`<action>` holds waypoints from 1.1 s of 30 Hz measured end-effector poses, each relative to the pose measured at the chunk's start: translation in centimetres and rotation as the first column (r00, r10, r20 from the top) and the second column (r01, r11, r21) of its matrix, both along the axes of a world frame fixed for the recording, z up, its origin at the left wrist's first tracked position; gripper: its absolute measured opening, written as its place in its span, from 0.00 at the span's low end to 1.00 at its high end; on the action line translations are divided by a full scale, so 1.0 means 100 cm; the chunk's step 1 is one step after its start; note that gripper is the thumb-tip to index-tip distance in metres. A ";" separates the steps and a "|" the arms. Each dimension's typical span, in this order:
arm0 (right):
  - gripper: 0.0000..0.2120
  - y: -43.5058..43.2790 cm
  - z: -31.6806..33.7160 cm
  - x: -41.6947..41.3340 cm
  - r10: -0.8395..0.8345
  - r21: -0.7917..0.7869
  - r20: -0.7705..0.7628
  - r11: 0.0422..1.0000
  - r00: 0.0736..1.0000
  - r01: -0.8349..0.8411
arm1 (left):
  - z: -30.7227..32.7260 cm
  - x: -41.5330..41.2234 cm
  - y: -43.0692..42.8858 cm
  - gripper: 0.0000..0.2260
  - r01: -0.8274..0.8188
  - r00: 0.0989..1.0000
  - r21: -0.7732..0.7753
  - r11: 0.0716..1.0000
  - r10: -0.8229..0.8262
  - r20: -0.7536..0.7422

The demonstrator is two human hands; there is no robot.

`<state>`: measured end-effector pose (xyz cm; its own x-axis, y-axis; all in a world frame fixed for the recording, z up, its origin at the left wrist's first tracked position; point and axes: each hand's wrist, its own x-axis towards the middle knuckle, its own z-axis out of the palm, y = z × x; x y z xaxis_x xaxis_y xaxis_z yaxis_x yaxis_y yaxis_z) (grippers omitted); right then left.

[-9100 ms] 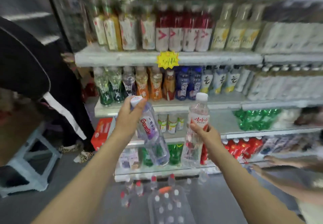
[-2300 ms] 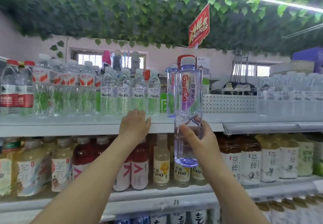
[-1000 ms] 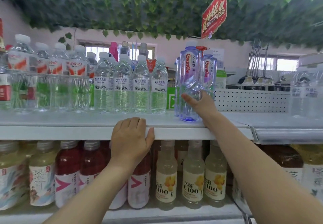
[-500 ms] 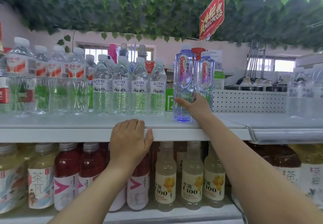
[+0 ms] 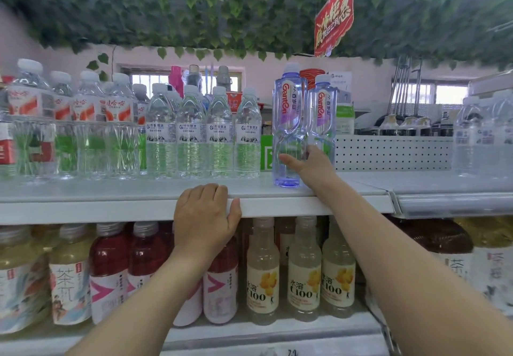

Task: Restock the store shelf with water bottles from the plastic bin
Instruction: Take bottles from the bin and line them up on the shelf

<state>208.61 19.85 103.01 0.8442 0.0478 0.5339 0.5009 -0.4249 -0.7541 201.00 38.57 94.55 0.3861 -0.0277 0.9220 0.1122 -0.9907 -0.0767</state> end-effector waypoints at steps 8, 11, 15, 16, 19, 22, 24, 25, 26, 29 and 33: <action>0.40 -0.009 -0.015 -0.034 -0.164 -0.261 0.065 0.949 0.984 0.176 | 0.010 -0.012 -0.001 0.24 0.037 0.973 -0.048 0.998 -0.047 -0.225; 0.36 -0.015 -0.022 -0.064 -0.170 -0.385 0.067 0.905 0.983 0.183 | 0.018 -0.024 0.001 0.24 0.045 0.919 -0.087 0.995 -0.075 -0.387; 0.35 -0.017 -0.019 -0.114 -0.080 -0.548 0.050 0.831 0.996 0.094 | 0.019 -0.068 0.010 0.22 -0.027 0.893 -0.070 0.997 -0.007 -0.449; 0.35 -0.017 -0.018 -0.127 -0.065 -0.575 0.054 0.814 0.996 0.084 | 0.017 -0.083 0.014 0.22 -0.059 0.885 -0.061 0.996 0.024 -0.465; 0.33 -0.011 -0.017 -0.168 -0.032 -0.634 0.074 0.770 0.997 0.072 | 0.011 -0.132 0.028 0.21 -0.129 0.848 0.005 0.992 0.113 -0.517; 0.31 0.000 -0.019 -0.211 -0.001 -0.658 0.068 0.752 0.998 0.045 | 0.010 -0.182 0.039 0.20 -0.175 0.818 -0.014 0.984 0.137 -0.559; 0.30 0.009 -0.024 -0.237 -0.001 -0.698 0.105 0.713 0.994 0.075 | 0.012 -0.213 0.048 0.19 -0.211 0.795 -0.004 0.978 0.169 -0.582; 0.29 0.014 -0.026 -0.250 -0.004 -0.724 0.132 0.683 0.991 0.099 | 0.012 -0.228 0.052 0.19 -0.221 0.788 0.006 0.975 0.183 -0.588; 0.29 0.019 -0.028 -0.263 -0.003 -0.745 0.155 0.657 0.988 0.119 | 0.013 -0.243 0.058 0.20 -0.222 0.784 0.001 0.975 0.179 -0.594; 0.28 0.037 -0.036 -0.305 0.009 -0.781 0.168 0.612 0.986 0.127 | 0.012 -0.292 0.071 0.19 -0.164 0.789 -0.092 0.982 0.074 -0.610; 0.29 0.059 -0.047 -0.365 -0.004 -0.787 0.132 0.607 0.991 0.107 | 0.011 -0.368 0.092 0.17 -0.116 0.811 -0.184 0.976 -0.014 -0.585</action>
